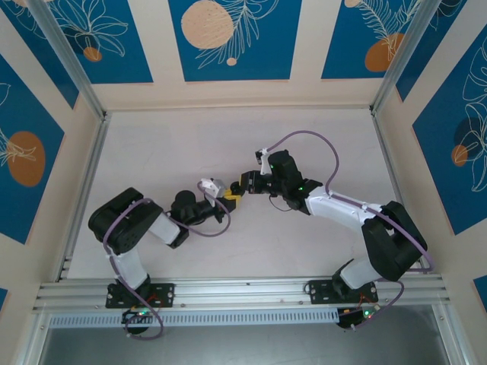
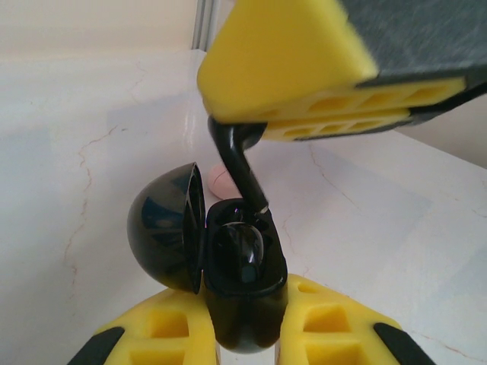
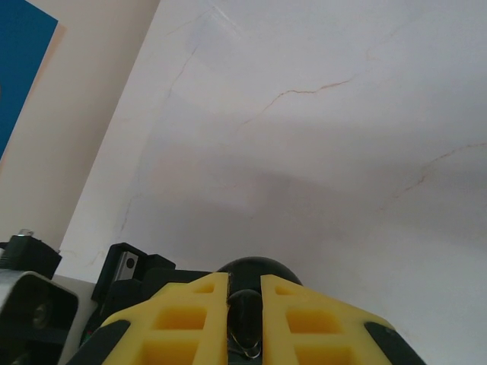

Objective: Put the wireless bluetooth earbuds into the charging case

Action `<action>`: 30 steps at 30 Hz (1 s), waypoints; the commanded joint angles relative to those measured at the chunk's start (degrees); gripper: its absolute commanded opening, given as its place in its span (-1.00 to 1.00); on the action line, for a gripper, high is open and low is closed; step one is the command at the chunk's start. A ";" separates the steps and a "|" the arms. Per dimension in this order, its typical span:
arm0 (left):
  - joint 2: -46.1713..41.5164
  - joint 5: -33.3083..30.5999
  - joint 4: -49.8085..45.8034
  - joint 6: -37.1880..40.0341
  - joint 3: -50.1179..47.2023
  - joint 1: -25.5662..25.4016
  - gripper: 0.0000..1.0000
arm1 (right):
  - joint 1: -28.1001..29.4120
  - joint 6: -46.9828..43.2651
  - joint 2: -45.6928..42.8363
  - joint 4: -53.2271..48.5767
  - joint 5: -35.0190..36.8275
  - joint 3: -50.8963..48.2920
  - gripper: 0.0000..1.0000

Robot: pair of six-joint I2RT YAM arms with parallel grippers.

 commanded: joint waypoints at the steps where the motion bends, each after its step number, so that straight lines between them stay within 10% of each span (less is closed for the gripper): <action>1: -2.19 0.80 2.97 -1.08 0.94 -0.70 -0.76 | 0.38 -1.43 0.63 1.24 -0.44 -0.37 -0.70; 30: -5.18 0.39 2.97 -1.03 0.95 -0.69 -0.75 | 0.65 -4.60 -2.77 0.71 -7.39 -4.06 -0.71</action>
